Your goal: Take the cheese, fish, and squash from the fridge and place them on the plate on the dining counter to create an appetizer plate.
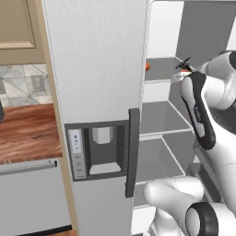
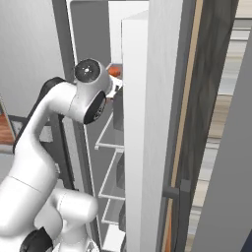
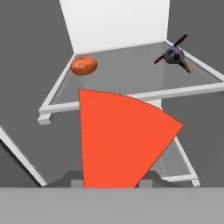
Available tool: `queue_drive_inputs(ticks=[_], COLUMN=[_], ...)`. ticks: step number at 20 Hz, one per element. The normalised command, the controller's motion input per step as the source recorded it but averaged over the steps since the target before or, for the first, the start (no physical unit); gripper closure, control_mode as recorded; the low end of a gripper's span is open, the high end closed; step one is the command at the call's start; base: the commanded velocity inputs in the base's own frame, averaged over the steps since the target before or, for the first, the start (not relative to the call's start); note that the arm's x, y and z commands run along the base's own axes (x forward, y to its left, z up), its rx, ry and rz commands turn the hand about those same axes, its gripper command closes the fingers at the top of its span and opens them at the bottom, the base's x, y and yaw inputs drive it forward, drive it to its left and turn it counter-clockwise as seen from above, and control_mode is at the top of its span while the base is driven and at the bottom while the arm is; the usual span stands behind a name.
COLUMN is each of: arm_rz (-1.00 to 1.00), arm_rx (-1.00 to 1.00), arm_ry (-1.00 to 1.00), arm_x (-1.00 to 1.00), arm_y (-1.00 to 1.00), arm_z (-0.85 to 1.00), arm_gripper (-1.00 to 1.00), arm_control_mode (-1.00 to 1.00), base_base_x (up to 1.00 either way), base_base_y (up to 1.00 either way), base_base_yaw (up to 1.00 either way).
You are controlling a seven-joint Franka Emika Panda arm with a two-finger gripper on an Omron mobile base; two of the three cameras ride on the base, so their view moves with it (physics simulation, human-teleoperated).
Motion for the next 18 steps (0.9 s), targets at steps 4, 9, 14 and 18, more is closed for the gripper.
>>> queue_drive_inputs(ticks=[4, 9, 14, 18], arm_rz=[0.0, 0.0, 0.0, 0.0], arm_rx=[0.0, 0.0, 0.0, 0.0], arm_ry=[0.0, 0.0, 0.0, 0.0], arm_x=[0.0, 0.0, 0.0, 0.0], arm_y=[0.0, 0.0, 0.0, 0.0], arm_z=[0.0, 0.0, 0.0, 0.0], arm_gripper=[1.0, 1.0, 1.0, 1.0], arm_control_mode=[1.0, 1.0, 1.0, 1.0], base_base_x=[-1.0, -1.0, -0.84, -0.41], base_base_y=[0.12, 0.27, 0.7, 1.0], base_base_yaw=[0.05, 0.11, 0.28, 0.56])
